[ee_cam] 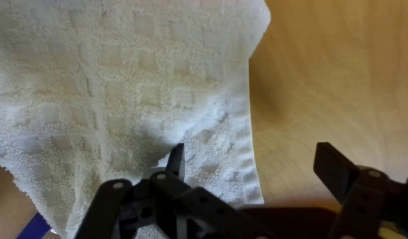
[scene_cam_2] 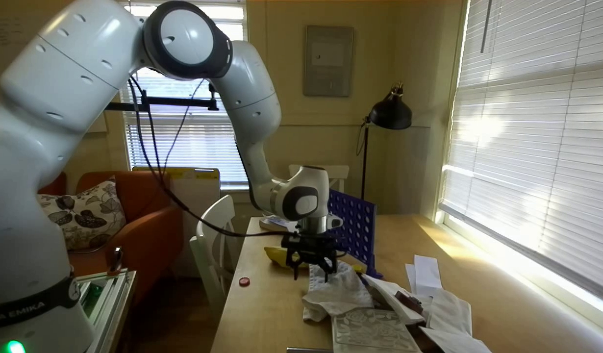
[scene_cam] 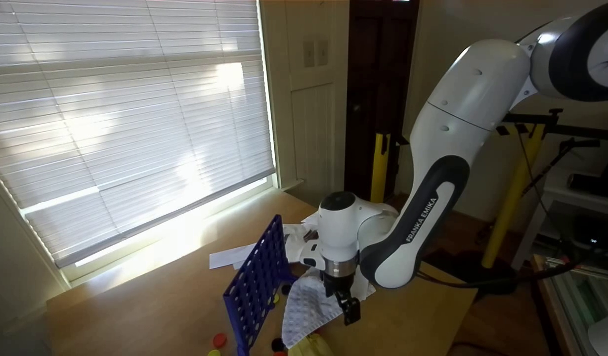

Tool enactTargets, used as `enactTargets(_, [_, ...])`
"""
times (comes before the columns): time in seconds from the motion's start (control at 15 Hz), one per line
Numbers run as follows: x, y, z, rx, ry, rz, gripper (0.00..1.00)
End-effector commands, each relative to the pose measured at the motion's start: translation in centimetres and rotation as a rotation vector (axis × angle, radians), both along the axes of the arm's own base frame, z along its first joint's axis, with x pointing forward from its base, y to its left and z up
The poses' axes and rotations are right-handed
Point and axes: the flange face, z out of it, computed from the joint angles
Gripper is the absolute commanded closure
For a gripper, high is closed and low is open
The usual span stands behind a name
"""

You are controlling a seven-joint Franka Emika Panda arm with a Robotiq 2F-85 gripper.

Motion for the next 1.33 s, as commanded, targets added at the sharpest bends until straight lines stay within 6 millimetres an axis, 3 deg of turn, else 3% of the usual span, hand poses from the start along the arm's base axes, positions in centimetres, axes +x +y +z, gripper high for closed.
enactTargets(0.0, [0.4, 0.0, -0.8, -0.014, 0.026, 0.008, 0.15])
enactTargets(0.07, [0.5, -0.1, -0.8, -0.015, 0.029, 0.004, 0.26])
enactTargets(0.73, [0.7, 0.2, -0.9, -0.021, 0.097, -0.028, 0.97])
enactTargets(1.13, [0.5, 1.6, -1.1, -0.021, 0.169, -0.027, 0.99])
enactTargets(1.27, [0.0, 3.0, -1.0, 0.020, 0.194, 0.014, 0.99])
